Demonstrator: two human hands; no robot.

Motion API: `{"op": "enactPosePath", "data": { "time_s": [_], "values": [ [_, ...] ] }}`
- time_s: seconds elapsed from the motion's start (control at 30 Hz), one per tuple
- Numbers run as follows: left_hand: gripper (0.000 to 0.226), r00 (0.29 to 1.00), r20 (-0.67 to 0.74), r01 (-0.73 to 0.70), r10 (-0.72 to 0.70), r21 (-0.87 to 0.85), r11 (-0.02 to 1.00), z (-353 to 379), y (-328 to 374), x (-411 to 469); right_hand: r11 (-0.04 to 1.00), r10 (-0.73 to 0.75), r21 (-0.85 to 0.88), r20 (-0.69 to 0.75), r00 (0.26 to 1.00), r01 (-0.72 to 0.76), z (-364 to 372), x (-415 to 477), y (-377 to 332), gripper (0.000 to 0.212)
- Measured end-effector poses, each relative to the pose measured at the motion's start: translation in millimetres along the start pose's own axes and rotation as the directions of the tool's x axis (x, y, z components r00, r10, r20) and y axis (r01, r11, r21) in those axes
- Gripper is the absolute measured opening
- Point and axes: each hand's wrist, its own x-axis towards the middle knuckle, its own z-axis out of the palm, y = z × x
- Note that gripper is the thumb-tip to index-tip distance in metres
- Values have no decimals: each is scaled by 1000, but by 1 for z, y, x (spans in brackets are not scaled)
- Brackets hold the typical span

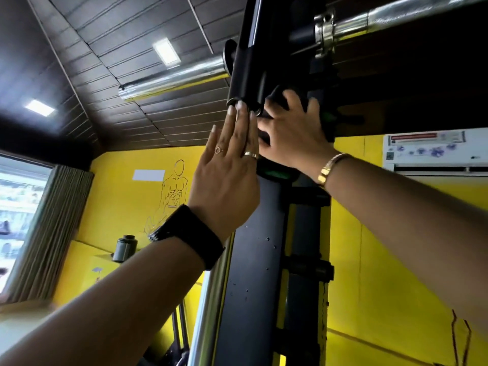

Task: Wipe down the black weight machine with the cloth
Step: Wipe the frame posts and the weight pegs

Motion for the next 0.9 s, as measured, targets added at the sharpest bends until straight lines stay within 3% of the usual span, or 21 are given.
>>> {"op": "enactPosePath", "data": {
  "time_s": [0.13, 0.23, 0.37, 0.6, 0.77, 0.8, 0.9],
  "values": [
    [66, 1000, 27, -8, 5, 116, 993, -2, 3, -1, 1000, 1, -18, -67, 998, -2, 6, -8, -32, 60],
    [66, 992, 121, -42, 15, 225, 973, -3, 4, -2, 992, -111, -73, -52, 992, 107, 18, -39, -46, 60],
    [66, 998, 53, -43, 33, 189, 981, -3, 3, -3, 979, -187, 54, -159, 970, 197, 19, -68, -27, 54],
    [65, 998, 6, -62, 62, 138, 988, -3, 1, -4, 1000, 13, 18, -81, 997, -11, 12, -21, -2, 57],
    [62, 980, 62, -200, 190, 229, 953, -5, 4, -9, 981, 47, 193, -223, 974, -3, 9, -24, -29, 53],
    [62, 975, 80, -218, 205, 230, 948, -6, 4, -10, 972, 36, 236, -255, 966, 26, 8, -32, -34, 55],
    [65, 982, 89, -181, 168, 185, 966, -11, 2, -17, 969, -154, 174, -123, 980, 174, 10, -71, -46, 51]
  ]
}}
